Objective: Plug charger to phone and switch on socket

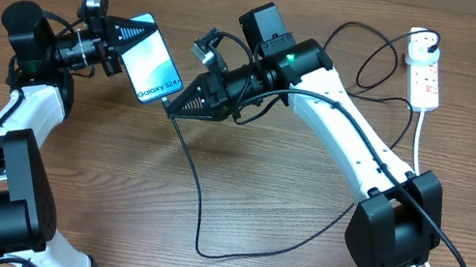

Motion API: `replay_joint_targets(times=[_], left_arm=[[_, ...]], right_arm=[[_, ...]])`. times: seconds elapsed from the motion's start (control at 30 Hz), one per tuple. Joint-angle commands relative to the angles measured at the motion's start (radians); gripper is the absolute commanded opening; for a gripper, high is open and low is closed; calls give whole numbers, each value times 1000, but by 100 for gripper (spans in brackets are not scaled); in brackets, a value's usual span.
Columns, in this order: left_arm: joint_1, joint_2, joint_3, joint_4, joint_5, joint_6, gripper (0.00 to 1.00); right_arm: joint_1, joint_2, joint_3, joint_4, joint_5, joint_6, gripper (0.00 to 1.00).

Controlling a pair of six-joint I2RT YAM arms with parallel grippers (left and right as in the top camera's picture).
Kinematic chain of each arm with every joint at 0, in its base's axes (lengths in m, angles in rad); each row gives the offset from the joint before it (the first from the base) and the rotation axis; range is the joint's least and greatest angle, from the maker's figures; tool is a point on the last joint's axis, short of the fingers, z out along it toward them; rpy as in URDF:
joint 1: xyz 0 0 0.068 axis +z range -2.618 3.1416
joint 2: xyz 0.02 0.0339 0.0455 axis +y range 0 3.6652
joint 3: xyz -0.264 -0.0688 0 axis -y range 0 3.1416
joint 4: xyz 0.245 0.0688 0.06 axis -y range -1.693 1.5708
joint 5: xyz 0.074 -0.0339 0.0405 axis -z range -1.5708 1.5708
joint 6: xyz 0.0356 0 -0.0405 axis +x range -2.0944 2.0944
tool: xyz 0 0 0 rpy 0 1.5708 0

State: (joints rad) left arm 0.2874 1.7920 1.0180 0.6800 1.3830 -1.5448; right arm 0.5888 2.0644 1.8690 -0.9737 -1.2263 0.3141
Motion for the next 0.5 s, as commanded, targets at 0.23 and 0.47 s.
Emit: replay_joint_targets(times=[0.23, 0.47], left_arm=[[-7, -14, 15, 5, 12, -8, 4], [-7, -14, 15, 5, 24, -8, 4]], right_arm=[[0, -22, -4, 4, 6, 1, 4], [0, -22, -4, 17, 5, 11, 4]])
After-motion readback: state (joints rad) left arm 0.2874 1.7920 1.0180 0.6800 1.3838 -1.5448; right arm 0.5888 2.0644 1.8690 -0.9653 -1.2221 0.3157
